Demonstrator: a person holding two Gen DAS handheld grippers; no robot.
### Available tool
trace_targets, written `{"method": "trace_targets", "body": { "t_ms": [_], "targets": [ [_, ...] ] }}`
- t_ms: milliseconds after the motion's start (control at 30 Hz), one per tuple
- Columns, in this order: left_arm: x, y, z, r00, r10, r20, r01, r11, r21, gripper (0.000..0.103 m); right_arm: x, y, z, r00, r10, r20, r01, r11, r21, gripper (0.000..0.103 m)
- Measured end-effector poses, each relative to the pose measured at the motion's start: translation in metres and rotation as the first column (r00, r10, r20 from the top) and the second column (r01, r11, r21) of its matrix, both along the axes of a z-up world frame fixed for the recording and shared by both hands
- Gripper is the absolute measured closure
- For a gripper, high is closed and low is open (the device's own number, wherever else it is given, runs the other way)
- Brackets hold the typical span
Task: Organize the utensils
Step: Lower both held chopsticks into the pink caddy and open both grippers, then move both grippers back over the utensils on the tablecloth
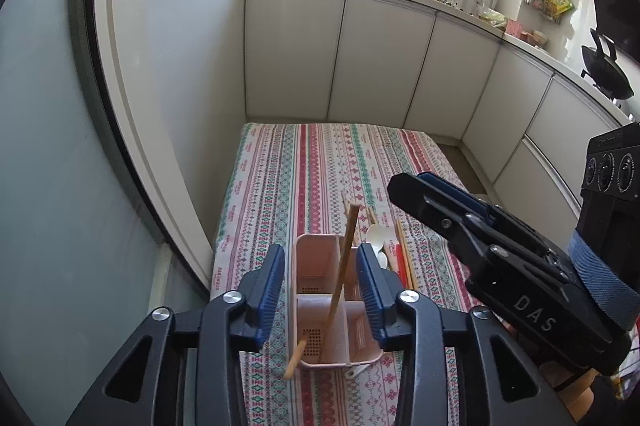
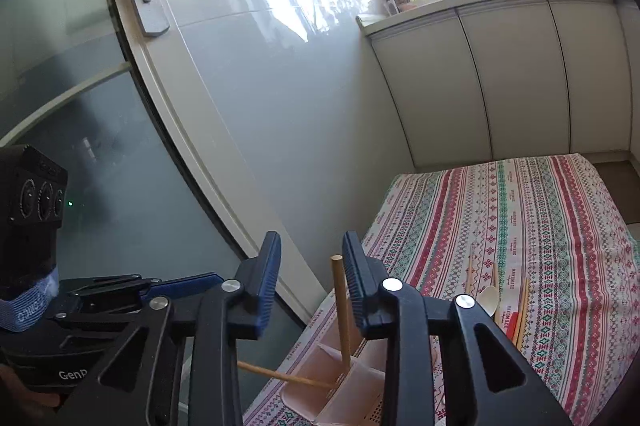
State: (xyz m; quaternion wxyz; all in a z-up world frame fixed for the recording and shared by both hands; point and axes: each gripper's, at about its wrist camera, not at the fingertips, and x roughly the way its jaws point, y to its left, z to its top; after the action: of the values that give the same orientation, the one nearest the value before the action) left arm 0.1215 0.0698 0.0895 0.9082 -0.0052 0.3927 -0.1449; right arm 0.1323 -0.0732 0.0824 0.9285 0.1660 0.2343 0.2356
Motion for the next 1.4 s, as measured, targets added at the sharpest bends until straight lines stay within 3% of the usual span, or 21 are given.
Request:
{"method": "trace_targets", "body": {
  "t_ms": [200, 367, 767, 1067, 1400],
  "targets": [
    [-0.011, -0.006, 0.008, 1.000, -0.003, 0.010, 0.003, 1.000, -0.014, 0.044, -0.017, -0.026, 0.018, 0.999, -0.032, -0.003, 0.032, 0.999, -0.018, 0.054],
    [-0.022, -0.016, 0.016, 1.000, -0.025, 0.007, 0.025, 0.999, -0.022, 0.037, -0.036, -0.051, 0.026, 0.997, -0.067, -0.036, 0.065, 0.996, -0.055, 0.045],
    [-0.042, -0.057, 0.023, 0.996, -0.090, -0.011, 0.090, 0.996, -0.003, 0.018, -0.068, -0.121, 0.016, 0.967, -0.189, -0.172, 0.167, 0.977, -0.134, 0.031],
    [-0.019, -0.095, -0.003, 0.986, -0.097, -0.137, 0.096, 0.995, -0.016, 0.018, -0.068, -0.173, -0.012, 0.908, -0.286, -0.306, 0.247, 0.956, -0.160, 0.029],
    [0.037, -0.160, -0.042, 0.969, -0.071, -0.236, 0.082, 0.996, 0.037, 0.018, -0.035, -0.225, -0.053, 0.795, -0.380, -0.474, 0.334, 0.925, -0.181, 0.029]
  ]
}}
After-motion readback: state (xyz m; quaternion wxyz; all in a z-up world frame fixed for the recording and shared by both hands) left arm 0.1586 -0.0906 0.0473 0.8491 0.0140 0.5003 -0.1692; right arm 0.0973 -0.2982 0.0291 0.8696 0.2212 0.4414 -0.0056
